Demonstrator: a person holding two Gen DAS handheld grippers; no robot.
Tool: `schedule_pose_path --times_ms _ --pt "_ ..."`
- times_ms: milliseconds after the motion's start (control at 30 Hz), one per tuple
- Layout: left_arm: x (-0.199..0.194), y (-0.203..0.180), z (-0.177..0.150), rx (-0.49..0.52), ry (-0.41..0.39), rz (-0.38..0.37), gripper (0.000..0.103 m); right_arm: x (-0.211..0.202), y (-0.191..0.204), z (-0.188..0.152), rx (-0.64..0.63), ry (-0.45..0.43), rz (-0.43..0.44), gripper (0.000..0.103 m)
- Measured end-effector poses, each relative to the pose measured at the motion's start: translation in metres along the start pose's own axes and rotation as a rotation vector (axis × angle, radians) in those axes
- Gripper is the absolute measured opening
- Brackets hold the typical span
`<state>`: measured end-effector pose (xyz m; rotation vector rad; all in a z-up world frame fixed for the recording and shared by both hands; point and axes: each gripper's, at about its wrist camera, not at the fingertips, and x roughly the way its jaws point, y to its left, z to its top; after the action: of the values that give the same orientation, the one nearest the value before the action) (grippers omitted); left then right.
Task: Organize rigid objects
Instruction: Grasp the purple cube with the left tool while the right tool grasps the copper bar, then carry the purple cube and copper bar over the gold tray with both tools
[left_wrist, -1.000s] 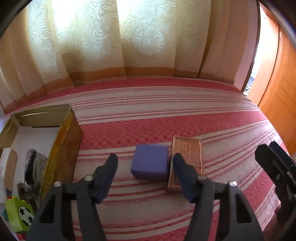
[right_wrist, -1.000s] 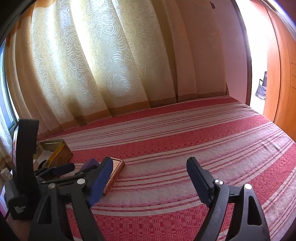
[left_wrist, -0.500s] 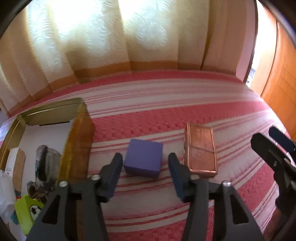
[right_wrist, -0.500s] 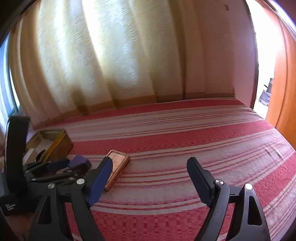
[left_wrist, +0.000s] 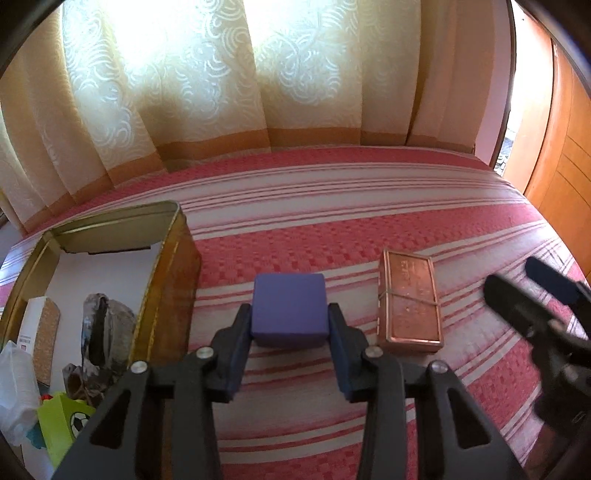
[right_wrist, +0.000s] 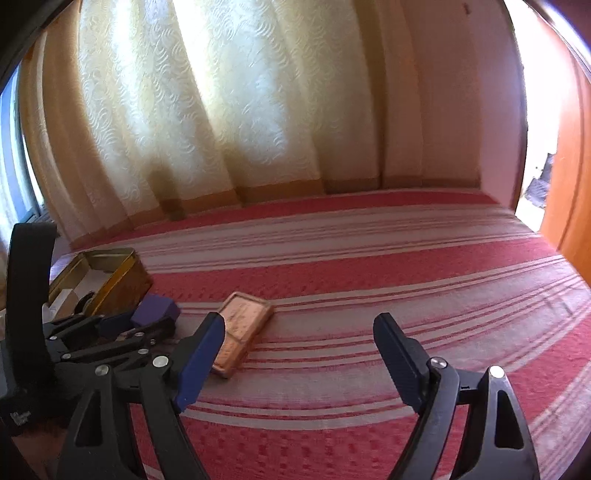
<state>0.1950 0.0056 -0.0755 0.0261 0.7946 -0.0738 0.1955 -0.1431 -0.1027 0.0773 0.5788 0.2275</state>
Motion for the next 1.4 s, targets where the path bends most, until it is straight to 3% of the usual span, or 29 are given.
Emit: schedule_pose_path --times_ms 167,667,733,833,933,1167,1400 --pt "-0.003 0.012 -0.001 -0.018 -0.010 0.013 0.039 0.019 0.013 0.005 -0.002 0.053 0.047 0.084" --pt "-0.008 0.031 -0.002 -0.071 -0.024 0.020 0.039 0.068 0.039 0.012 -0.039 0.213 -0.003 0.080" --pt "-0.009 0.031 -0.002 -0.072 -0.025 0.017 0.039 0.072 0.042 0.011 -0.054 0.233 0.001 0.075" --pt "-0.010 0.031 -0.002 -0.070 -0.024 0.012 0.039 0.069 0.049 0.008 -0.097 0.226 0.002 0.059" --pt "-0.012 0.032 -0.004 -0.076 -0.029 0.001 0.039 0.064 0.050 0.004 -0.117 0.227 0.009 0.054" --pt "-0.020 0.031 -0.007 -0.078 -0.053 -0.001 0.039 0.053 0.043 -0.002 -0.081 0.214 0.065 0.049" --pt "-0.032 0.029 -0.011 -0.071 -0.118 0.020 0.039 0.032 0.044 -0.001 -0.088 0.103 0.076 0.048"
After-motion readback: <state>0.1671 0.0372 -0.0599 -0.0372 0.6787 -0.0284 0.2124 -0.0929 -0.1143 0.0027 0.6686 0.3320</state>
